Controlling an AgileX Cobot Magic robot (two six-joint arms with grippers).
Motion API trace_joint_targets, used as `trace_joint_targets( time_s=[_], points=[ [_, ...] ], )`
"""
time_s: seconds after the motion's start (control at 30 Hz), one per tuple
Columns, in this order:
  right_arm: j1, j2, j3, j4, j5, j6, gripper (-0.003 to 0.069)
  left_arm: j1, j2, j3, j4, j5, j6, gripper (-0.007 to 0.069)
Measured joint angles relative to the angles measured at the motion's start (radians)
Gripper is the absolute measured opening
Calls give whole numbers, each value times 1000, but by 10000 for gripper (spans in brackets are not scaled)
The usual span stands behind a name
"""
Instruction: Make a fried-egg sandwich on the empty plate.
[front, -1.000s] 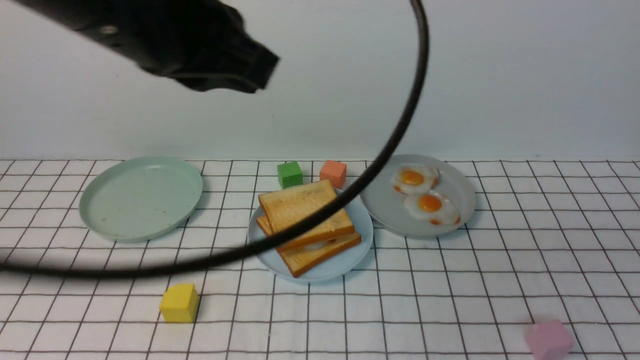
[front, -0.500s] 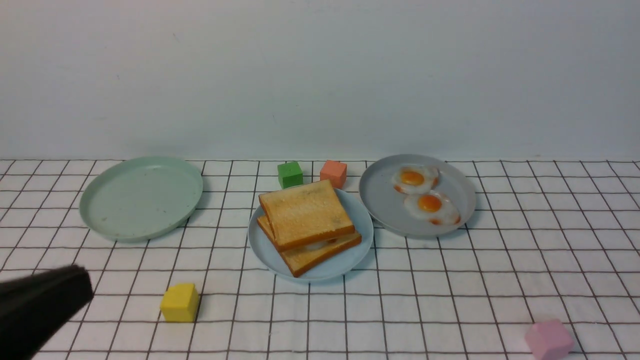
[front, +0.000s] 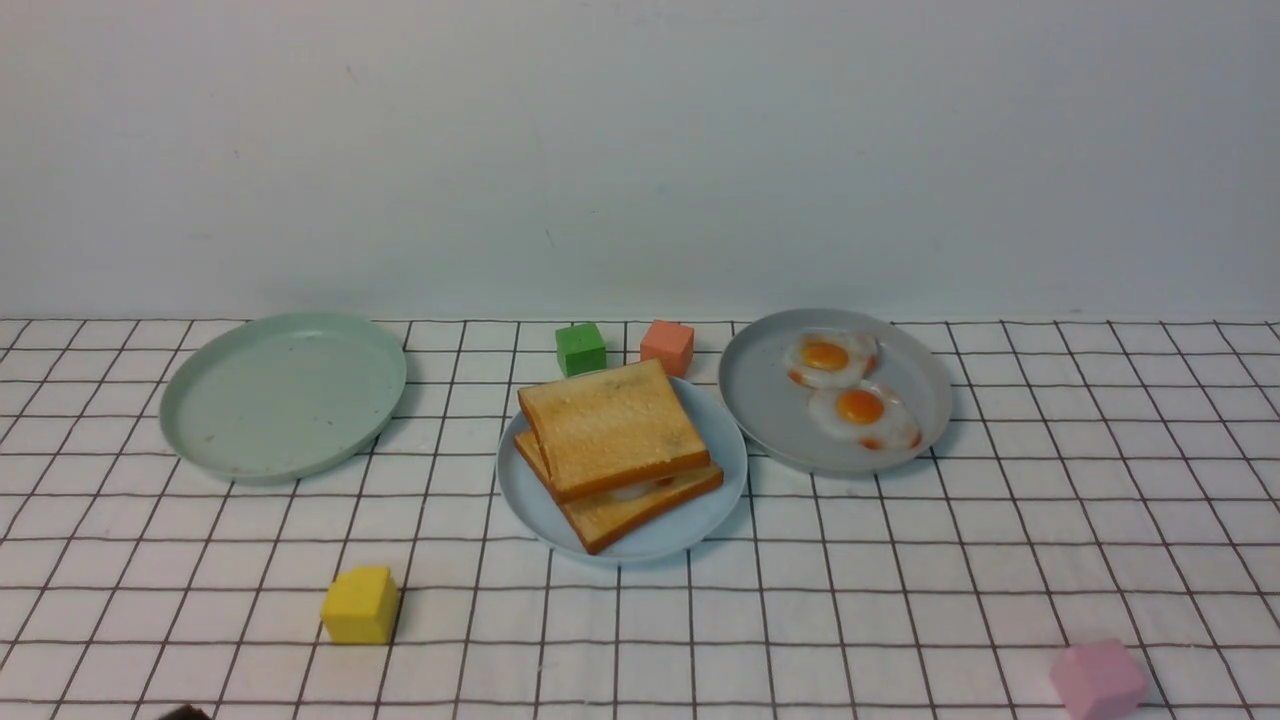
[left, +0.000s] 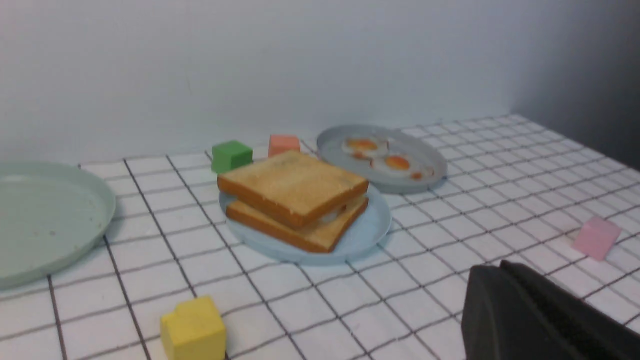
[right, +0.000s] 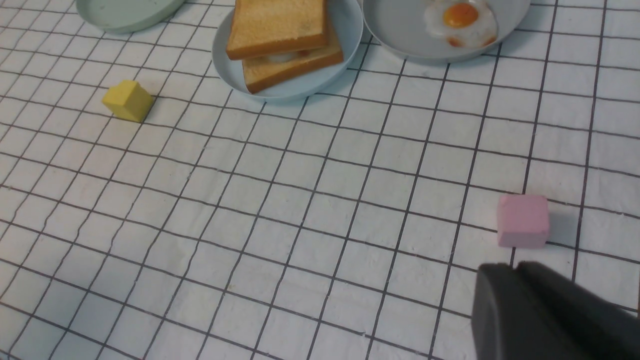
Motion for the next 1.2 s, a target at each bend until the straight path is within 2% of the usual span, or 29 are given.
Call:
trace_joint_targets(
  time_s=[0.2,0.37,0.43,0.47,0.53,0.6,0.7,0.83,1.2],
  points=[
    [-8,-5,13,3,-7,0,67,0,0,58,0,36,0,-13],
    [-97,-52,71,-9,-37,-3,61,0,0,58,0,89,0,-13],
    [-158,-104,142,-13,-107,-34,20,0,0,58,0,113,0,-13],
    [-211,-174,239,-15,-228,-96,-8,0,0,58,0,129,0,-13],
    [-239,-211,302,-14,-298,-127,-11,0,0,58,0,140,0,-13],
    [-295,-293,462,-14,-436,-178,-11,0,0,58,0,148,0,-13],
    [-340,-401,625,-5,-541,-180,-11,0,0,58,0,150,0,-13],
    [-353,-459,795,11,-591,-162,-11,0,-2,58,0,155,0,-13],
    [-354,-460,814,33,-647,-156,-9,0,-2,60,0,169,0,-13]
  ],
)
